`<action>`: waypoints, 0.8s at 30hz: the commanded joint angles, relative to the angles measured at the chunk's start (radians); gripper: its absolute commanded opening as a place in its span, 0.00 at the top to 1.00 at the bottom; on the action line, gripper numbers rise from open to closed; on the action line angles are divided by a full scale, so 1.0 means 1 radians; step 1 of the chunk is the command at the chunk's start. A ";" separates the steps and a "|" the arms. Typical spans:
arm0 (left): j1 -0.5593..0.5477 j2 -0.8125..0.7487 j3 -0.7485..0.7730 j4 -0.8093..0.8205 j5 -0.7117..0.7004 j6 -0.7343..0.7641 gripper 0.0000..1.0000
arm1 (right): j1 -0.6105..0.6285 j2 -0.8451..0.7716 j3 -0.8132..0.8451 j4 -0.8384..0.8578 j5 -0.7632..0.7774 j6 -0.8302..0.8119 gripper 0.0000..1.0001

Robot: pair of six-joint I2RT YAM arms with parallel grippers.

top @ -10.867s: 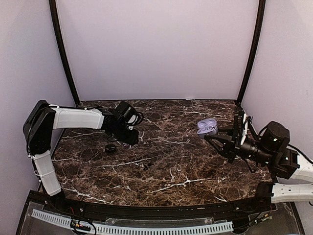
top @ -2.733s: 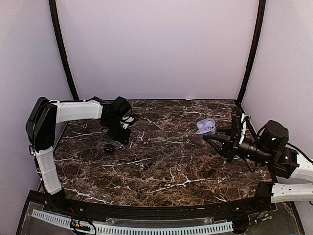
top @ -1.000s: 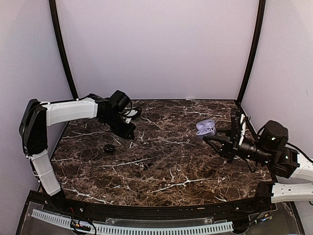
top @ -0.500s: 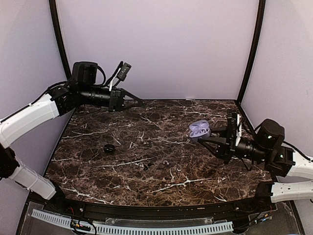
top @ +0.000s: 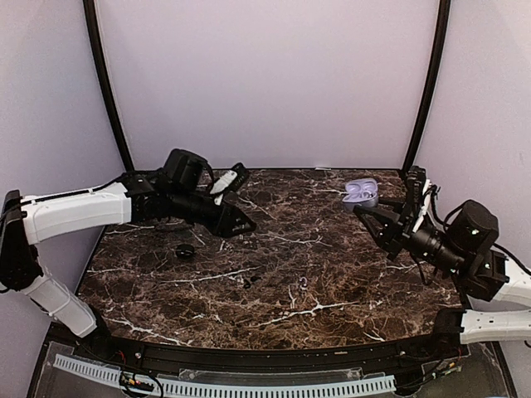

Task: Insert the wireless bluetooth earbuds into the charging case
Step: Adjust the left earbud at the center of the board.

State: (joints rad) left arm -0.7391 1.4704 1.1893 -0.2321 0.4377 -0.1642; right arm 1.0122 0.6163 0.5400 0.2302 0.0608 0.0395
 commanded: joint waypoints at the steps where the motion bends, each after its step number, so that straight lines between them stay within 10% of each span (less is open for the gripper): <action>1: -0.141 0.018 -0.110 0.061 -0.182 0.094 0.54 | -0.006 -0.071 -0.033 -0.032 0.159 0.048 1.00; 11: -0.354 0.262 -0.078 0.347 -0.402 -0.254 0.52 | -0.010 -0.107 -0.029 -0.084 0.268 0.062 1.00; 24: -0.445 0.604 0.273 0.050 -0.583 -0.354 0.43 | -0.021 -0.137 -0.028 -0.134 0.291 0.075 1.00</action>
State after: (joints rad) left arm -1.1839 2.0270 1.3998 -0.0463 -0.0734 -0.5018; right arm 0.9993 0.4946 0.5102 0.0937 0.3389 0.1028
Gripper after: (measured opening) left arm 0.552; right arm 0.258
